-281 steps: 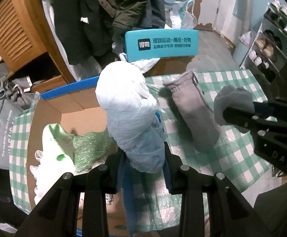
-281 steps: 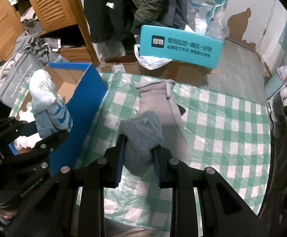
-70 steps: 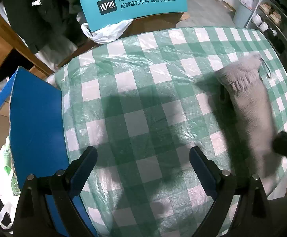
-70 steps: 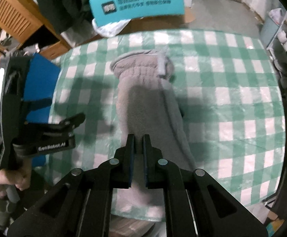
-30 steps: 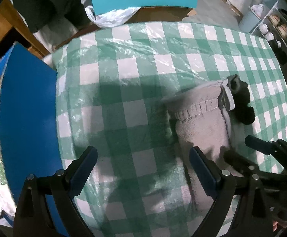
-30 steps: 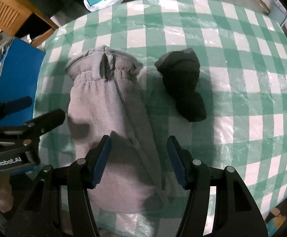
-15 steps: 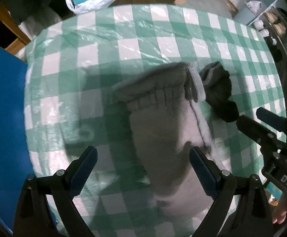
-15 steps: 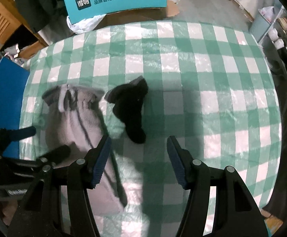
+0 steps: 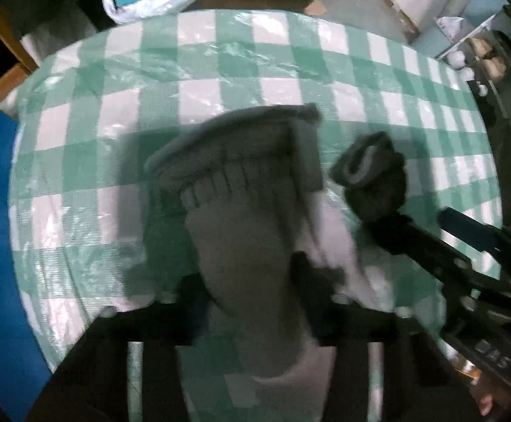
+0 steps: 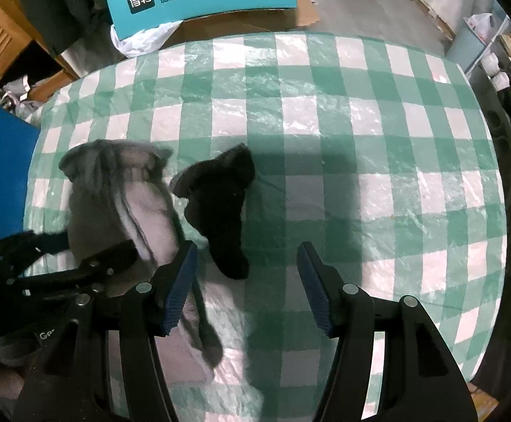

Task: Organize soft objects
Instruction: 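Grasp the grey mitten cuff with the left tool while the right tool grasps the black glove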

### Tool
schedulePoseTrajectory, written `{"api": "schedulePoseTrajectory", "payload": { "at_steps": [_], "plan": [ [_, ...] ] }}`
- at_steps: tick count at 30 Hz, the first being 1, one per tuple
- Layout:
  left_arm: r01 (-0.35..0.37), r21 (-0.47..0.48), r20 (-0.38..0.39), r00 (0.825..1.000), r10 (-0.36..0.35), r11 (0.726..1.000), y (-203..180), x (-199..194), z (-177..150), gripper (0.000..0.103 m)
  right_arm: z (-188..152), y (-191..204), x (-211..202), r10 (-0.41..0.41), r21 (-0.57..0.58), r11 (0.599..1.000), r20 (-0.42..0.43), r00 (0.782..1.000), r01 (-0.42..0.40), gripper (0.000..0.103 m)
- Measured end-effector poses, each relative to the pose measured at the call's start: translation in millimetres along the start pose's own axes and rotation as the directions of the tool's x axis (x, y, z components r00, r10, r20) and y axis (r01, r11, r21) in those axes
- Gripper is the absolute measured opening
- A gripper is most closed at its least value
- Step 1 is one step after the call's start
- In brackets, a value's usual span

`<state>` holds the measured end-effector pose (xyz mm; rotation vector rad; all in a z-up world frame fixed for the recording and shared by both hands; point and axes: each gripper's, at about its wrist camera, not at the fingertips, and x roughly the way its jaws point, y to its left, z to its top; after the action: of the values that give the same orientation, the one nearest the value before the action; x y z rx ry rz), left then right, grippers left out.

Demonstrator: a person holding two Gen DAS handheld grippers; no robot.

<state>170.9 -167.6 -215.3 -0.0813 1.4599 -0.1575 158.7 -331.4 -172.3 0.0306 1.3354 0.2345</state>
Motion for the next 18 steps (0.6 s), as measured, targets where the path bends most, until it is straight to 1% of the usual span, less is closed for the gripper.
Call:
{"api": "schedulePoseTrajectory", "payload": {
  "at_steps": [1, 4, 7, 10, 14, 15, 17, 18],
  "plan": [
    [0.004, 0.002, 0.005, 1.0, -0.004, 1.0, 2.0, -1.1, 1.3, 0.032, 1.2, 1.0, 0.9, 0.001, -0.003, 1.0, 0.002, 1.0, -0.001, 0.06],
    [-0.019, 0.023, 0.025, 1.0, 0.018, 1.0, 10.1, -6.8, 4.7, 0.027, 6.8, 5.5, 5.7, 0.008, -0.007, 1.0, 0.007, 1.0, -0.008, 0.06],
    [-0.046, 0.034, 0.047, 0.998, 0.044, 0.998, 15.2, -13.8, 6.3, 0.026, 14.3, 10.6, 14.0, 0.011, -0.006, 1.0, 0.007, 1.0, -0.011, 0.06],
    [-0.039, 0.034, 0.047, 0.998, 0.037, 0.999, 23.2, -14.5, 12.3, 0.023, 19.8, 15.1, 22.9, 0.015, -0.002, 1.0, -0.001, 1.0, -0.015, 0.06],
    [-0.037, 0.044, 0.052, 0.998, 0.035, 0.998, 31.1, -16.4, 10.4, 0.021, 25.3, 18.7, 33.2, 0.005, -0.005, 1.0, 0.0, 1.0, -0.005, 0.06],
    [-0.038, 0.047, 0.052, 0.998, 0.035, 0.998, 28.3, -20.7, 5.7, 0.021, 26.5, 19.3, 35.9, 0.003, -0.005, 1.0, -0.003, 1.0, -0.003, 0.06],
    [-0.029, 0.048, 0.053, 0.998, 0.026, 0.998, 21.6, -16.3, 2.0, 0.019, 28.0, 19.8, 40.5, -0.006, -0.008, 1.0, -0.008, 1.0, 0.006, 0.06],
    [-0.025, 0.051, 0.053, 0.998, 0.022, 0.998, 22.9, -17.3, 4.5, 0.019, 28.3, 19.2, 42.4, -0.011, -0.005, 1.0, -0.01, 1.0, 0.011, 0.058]
  ]
}}
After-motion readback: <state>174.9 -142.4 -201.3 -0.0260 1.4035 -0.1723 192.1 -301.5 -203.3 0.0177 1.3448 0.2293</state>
